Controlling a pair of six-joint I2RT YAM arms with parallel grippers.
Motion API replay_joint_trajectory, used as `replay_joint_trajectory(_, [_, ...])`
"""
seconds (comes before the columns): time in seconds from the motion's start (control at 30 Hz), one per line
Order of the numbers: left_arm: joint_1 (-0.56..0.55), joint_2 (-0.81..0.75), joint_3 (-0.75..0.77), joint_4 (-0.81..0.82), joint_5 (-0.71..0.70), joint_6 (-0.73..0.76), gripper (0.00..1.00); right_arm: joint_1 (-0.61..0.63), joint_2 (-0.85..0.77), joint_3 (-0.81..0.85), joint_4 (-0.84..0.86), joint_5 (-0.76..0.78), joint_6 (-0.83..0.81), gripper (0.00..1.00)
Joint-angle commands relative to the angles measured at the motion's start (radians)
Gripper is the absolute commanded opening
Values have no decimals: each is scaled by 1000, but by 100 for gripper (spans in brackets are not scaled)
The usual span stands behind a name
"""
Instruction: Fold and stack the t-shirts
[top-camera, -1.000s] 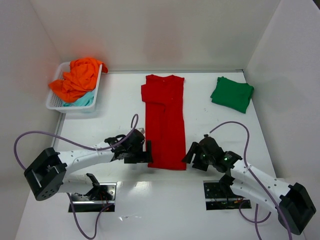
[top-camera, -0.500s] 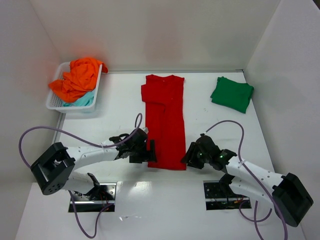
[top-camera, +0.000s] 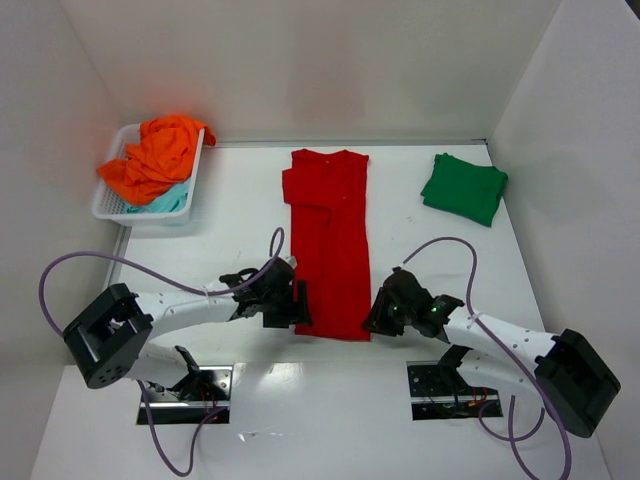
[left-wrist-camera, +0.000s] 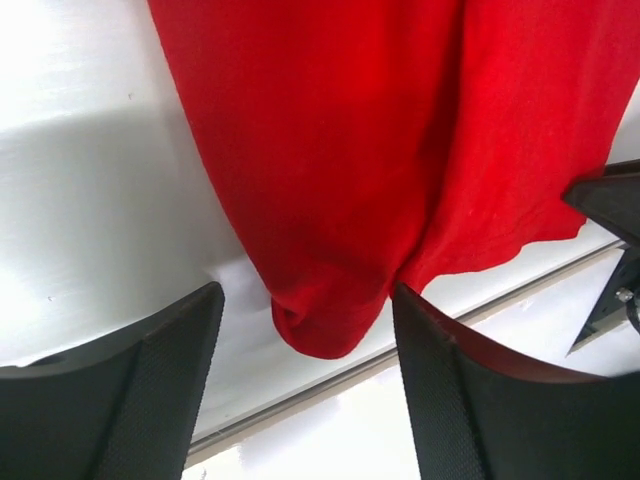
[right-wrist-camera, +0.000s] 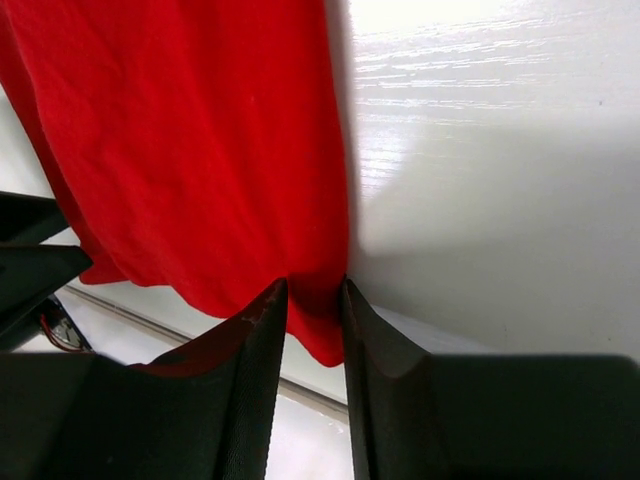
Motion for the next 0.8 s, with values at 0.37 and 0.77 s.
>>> replay_joint_trajectory(0.37, [-23,53,-33,-12,16,-40,39,32,11,32,-24,28,6,1])
replay_joint_trajectory(0.77, [-33,52,-24,-104,-29,-40,0,32,-18,72,-81,85,24,0])
